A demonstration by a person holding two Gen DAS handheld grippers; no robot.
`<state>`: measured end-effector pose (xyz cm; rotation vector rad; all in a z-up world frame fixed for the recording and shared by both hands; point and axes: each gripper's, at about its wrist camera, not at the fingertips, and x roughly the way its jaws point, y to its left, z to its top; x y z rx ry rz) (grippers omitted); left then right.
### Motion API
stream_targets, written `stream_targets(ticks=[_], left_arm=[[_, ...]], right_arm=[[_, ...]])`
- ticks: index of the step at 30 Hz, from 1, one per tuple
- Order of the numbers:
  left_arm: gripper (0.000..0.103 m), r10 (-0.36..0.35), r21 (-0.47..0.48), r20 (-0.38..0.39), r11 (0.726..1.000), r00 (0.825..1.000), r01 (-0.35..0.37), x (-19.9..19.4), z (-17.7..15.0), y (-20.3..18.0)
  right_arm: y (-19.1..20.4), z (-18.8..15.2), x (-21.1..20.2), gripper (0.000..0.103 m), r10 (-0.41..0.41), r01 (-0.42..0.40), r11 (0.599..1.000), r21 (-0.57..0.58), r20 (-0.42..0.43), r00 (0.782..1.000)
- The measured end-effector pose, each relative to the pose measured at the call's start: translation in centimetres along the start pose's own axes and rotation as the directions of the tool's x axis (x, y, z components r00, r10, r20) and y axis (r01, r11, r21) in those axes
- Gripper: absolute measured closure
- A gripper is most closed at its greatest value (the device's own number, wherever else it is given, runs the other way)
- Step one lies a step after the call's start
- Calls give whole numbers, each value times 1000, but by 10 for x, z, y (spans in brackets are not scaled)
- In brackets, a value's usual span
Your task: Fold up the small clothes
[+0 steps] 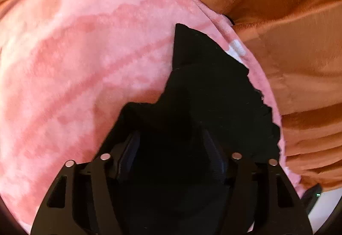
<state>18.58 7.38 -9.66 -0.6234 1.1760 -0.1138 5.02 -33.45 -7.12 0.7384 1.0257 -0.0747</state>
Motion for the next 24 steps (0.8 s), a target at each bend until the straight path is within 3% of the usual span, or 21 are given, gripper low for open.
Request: stream_targets(ticks=[1, 3, 8, 11, 12, 13, 14, 15, 16, 21, 22, 23, 24], left_arm=[[41, -12, -16, 0, 1000, 1000, 12, 0, 1, 1], [41, -40, -51, 11, 998, 999, 40, -1, 5, 4], [47, -109, -99, 26, 989, 994, 111, -8, 9, 10], [53, -101, -66, 64, 992, 993, 105, -11, 15, 4], [61, -102, -62, 63, 992, 993, 106, -10, 16, 3], [67, -104, -59, 56, 992, 993, 107, -8, 17, 3], [70, -103, -55, 48, 993, 994, 105, -6, 18, 3], [78, -97, -50, 38, 994, 995, 99, -3, 19, 3], [90, -94, -50, 32, 994, 995, 95, -1, 20, 4], [97, -70, -107, 52, 991, 996, 75, -10, 23, 22], [97, -64, -112, 57, 991, 996, 70, -12, 23, 24], [97, -61, -113, 58, 991, 996, 68, -13, 22, 26], [97, -64, -113, 49, 991, 997, 69, -13, 20, 27]], right_arm=[[-1, 4, 0, 57, 44, -44, 999, 22, 5, 999], [-3, 9, -4, 42, 19, -20, 999, 29, 65, 998], [-11, 19, 9, 42, 15, -16, 1000, 19, 65, 998], [-4, 23, 16, 42, 38, -37, 999, -14, 98, 995], [-1, 25, 21, 51, 47, -45, 999, -29, 92, 995], [4, 25, 25, 74, 60, -57, 997, -49, 80, 995], [11, 24, 27, 88, 70, -66, 995, -72, 65, 995], [18, 23, 25, 96, 87, -81, 993, -90, 60, 994], [27, 22, 17, 96, 114, -105, 988, -109, 80, 990], [52, 19, -55, 97, 244, -210, 964, -166, 222, 944], [50, 15, -68, 97, 243, -201, 962, -185, 244, 939], [45, 10, -76, 97, 195, -137, 967, -214, 281, 940], [35, 9, -69, 98, 123, -64, 974, -215, 274, 954]])
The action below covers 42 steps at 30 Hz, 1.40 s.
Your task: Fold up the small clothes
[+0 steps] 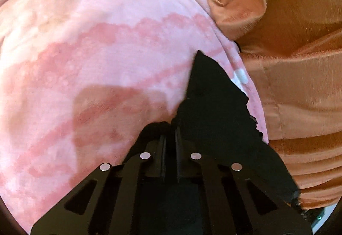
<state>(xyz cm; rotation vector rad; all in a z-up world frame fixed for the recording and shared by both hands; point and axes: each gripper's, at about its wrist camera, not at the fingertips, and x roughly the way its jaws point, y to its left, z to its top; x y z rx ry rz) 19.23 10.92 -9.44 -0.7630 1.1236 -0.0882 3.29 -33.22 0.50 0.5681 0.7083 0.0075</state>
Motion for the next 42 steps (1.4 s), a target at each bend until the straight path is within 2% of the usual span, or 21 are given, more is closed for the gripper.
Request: stream_targets(ticks=[2, 3, 5, 8, 9, 11, 12, 14, 15, 16, 18, 19, 20, 22, 26, 29, 32, 33, 35, 39, 42], left_arm=[[97, 23, 25, -15, 999, 1000, -23, 3, -7, -3], [97, 29, 32, -14, 999, 999, -28, 3, -9, -4], [97, 35, 43, -13, 998, 999, -34, 2, -11, -5], [97, 36, 63, -11, 997, 999, -35, 1, -11, -6], [97, 37, 62, -17, 997, 999, -36, 3, -11, -5], [97, 40, 55, -28, 998, 999, -39, 7, -10, -3], [97, 38, 52, -30, 998, 999, -37, 7, -11, -2], [97, 40, 58, -28, 998, 999, -39, 5, -12, -2], [97, 43, 60, -24, 997, 999, -42, 3, -13, 0], [97, 43, 60, -21, 997, 999, -42, 1, -13, 2], [97, 50, 65, -15, 997, 999, -49, -1, -11, 4], [97, 50, 67, -14, 997, 999, -49, -2, -11, 6], [97, 54, 72, -17, 996, 998, -53, -1, -10, 6], [97, 68, 67, -19, 996, 998, -67, -1, -11, 11], [98, 57, 67, -40, 996, 998, -55, 0, -12, 13], [97, -35, 58, -80, 998, 996, 39, -5, -19, 10], [72, -93, 57, -111, 993, 989, 100, 0, -23, 5], [65, -80, 50, -122, 995, 989, 87, 7, -22, 6], [68, -101, 19, -119, 994, 988, 104, 12, -22, 11], [100, -36, 47, -64, 998, 997, 39, 9, -15, 16], [103, -20, 12, -40, 1000, 999, 21, 11, -6, 24]], right_arm=[[-40, -17, 39, 98, -121, 134, 988, 73, -158, 980], [-58, -26, 53, 98, -120, 156, 976, 151, -224, 967], [-61, -26, 51, 98, -44, 101, 964, 246, -226, 973], [-22, -15, 29, 98, -123, 132, 990, 56, -145, 982], [-23, -19, 33, 97, -173, 178, 984, 23, -161, 972], [-46, -35, 64, 97, -252, 269, 963, 14, -307, 918], [-55, -39, 69, 100, -246, 274, 961, 41, -328, 912], [-50, -27, 54, 96, -285, 311, 949, 57, -277, 918], [-37, -19, 40, 85, -325, 337, 941, 24, -204, 923], [-13, -10, 23, 84, -345, 343, 939, -28, -91, 934], [25, -6, 22, 79, -262, 255, 961, -109, -59, 963], [47, -6, 32, 65, -194, 178, 972, -151, -97, 976], [81, -11, 58, 58, -83, 45, 978, -202, -183, 980], [123, -20, 94, 55, -5, -63, 965, -253, -259, 966], [215, -41, 194, 53, -51, -122, 883, -453, -352, 935], [249, -53, 245, 50, -93, -138, 847, -514, -399, 912], [260, -71, 281, 49, -160, -132, 818, -559, -443, 882], [262, -74, 283, 51, -171, -122, 803, -584, -422, 891], [267, -73, 285, 96, -157, -143, 795, -590, -427, 890], [281, -48, 274, 98, -10, -209, 843, -495, -404, 915], [282, -51, 290, 98, -9, -201, 853, -481, -399, 917]])
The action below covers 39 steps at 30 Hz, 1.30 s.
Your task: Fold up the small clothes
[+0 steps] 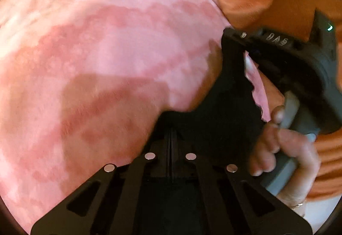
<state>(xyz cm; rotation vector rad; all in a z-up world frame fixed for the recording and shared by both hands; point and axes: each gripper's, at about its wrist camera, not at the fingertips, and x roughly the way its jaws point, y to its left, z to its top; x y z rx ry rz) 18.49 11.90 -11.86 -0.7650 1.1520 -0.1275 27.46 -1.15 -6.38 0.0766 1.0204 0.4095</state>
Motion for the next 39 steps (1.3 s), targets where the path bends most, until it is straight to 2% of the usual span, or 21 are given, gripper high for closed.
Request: stream_targets(ticks=[2, 4, 6, 9, 12, 16, 18, 20, 22, 24, 25, 27, 28, 29, 30, 31, 33, 34, 36, 37, 39], left_arm=[[103, 39, 40, 31, 998, 999, -41, -1, 2, -6], [103, 77, 82, 53, 993, 996, -81, 0, -1, -12], [103, 98, 105, 61, 989, 993, -104, -2, -3, -16], [103, 80, 102, 45, 991, 996, -85, -10, -8, -18], [103, 46, 109, 41, 993, 998, -50, -23, -16, -19], [103, 56, 172, 33, 983, 998, -61, -22, -27, -32], [103, 133, 170, 14, 976, 991, -134, -6, -29, -27], [103, 117, 142, 35, 982, 993, -121, -5, -26, -22], [103, 177, 175, 76, 966, 981, -188, -20, -27, -23], [103, 194, 166, 105, 964, 975, -209, -28, -23, -18], [103, 197, 165, 88, 964, 976, -209, -27, -21, -15], [103, 198, 192, 67, 959, 978, -208, -22, -20, -11], [103, 203, 223, 77, 951, 976, -215, -22, -21, -13], [103, 209, 251, 80, 942, 975, -223, -21, -23, -15], [102, 213, 289, 77, 930, 974, -226, -24, -26, -18], [96, 207, 305, 73, 927, 976, -219, -28, -30, -18], [83, 182, 305, 44, 934, 982, -187, -42, -39, -14], [73, 173, 314, 33, 933, 984, -174, -51, -47, -12], [58, 165, 355, 29, 920, 986, -164, -71, -70, -8], [47, 163, 375, 25, 913, 986, -160, -83, -85, -2], [31, 156, 392, 15, 908, 988, -149, -101, -113, 13]], right_arm=[[-6, -3, 38, 99, -30, 30, 999, 10, -54, 998], [-11, 0, 40, 101, -5, 5, 1000, 27, -13, 1000], [-20, 1, 25, 97, 22, -21, 995, 99, -17, 1000], [-25, -8, -30, 91, 27, -35, 995, 92, 82, 996], [-37, -55, -94, 74, -78, 74, 997, 34, 122, 989], [-80, -141, -141, 74, -198, 195, 978, 77, 42, 979], [-108, -179, -130, 74, -299, 303, 945, 122, -52, 953], [-143, -207, -141, 79, -270, 267, 934, 236, -20, 963], [-155, -212, -162, 83, -337, 333, 878, 344, -50, 940], [-161, -221, -189, 77, -325, 286, 858, 427, 22, 945], [-168, -233, -199, 67, -336, 289, 831, 475, 14, 942], [-180, -258, -196, 56, -367, 350, 780, 519, -75, 927], [-188, -272, -191, 57, -375, 383, 745, 546, -132, 917], [-196, -293, -196, 63, -352, 365, 709, 603, -147, 925], [-193, -303, -208, 66, -330, 313, 695, 647, -100, 939], [-188, -308, -219, 64, -327, 294, 688, 663, -79, 942], [-163, -324, -254, 58, -375, 290, 696, 657, -12, 927], [-148, -339, -272, 45, -411, 316, 698, 643, -2, 912], [-135, -370, -297, 30, -437, 341, 686, 643, -10, 899], [-128, -385, -302, 28, -433, 342, 677, 651, -23, 901], [-127, -426, -311, 28, -352, 267, 640, 721, -34, 935]])
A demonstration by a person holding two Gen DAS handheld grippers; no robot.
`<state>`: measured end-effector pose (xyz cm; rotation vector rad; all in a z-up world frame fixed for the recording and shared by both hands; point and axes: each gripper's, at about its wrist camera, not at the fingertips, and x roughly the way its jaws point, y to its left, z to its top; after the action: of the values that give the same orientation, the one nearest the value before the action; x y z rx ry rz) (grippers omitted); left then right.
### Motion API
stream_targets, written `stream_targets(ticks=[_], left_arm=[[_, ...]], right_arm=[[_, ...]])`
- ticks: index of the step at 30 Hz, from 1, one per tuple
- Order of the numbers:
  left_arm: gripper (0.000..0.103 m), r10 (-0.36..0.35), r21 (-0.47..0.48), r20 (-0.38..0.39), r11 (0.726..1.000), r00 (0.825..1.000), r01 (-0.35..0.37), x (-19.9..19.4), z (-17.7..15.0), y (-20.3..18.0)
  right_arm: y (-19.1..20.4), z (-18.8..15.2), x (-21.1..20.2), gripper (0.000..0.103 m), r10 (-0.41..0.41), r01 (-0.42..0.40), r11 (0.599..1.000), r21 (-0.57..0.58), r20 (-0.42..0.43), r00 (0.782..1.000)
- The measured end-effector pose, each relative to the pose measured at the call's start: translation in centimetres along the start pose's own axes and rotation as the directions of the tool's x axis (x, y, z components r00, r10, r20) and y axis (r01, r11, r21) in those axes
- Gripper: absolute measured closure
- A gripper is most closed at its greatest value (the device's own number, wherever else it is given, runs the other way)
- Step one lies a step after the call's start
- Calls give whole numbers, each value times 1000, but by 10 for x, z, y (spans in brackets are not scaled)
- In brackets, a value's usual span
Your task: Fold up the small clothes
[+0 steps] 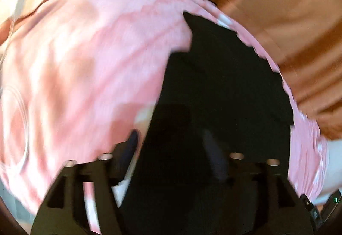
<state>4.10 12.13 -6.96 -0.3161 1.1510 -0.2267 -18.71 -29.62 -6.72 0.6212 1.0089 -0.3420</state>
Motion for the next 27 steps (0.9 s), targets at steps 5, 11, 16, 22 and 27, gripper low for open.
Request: stream_targets(ticks=[5, 11, 16, 22, 27], left_arm=[[28, -2, -7, -29, 1000, 1000, 2, -16, -83, 30], [26, 41, 29, 46, 999, 998, -42, -25, -104, 30], [99, -84, -42, -34, 996, 996, 83, -20, -95, 38], [99, -151, -35, 9, 988, 989, 151, -71, -107, 34], [100, -190, 35, -47, 981, 981, 192, -102, -139, 24]], right_arm=[[-15, -54, 25, 28, 26, -22, 999, 36, -110, 994], [-9, -77, 26, 26, 139, -141, 989, -46, -42, 989], [1, -62, 35, 96, 263, -266, 964, -25, -76, 962], [-13, -67, -36, 98, 261, -259, 965, -54, 52, 964], [-34, -85, -72, 98, 221, -218, 974, -59, 58, 973]])
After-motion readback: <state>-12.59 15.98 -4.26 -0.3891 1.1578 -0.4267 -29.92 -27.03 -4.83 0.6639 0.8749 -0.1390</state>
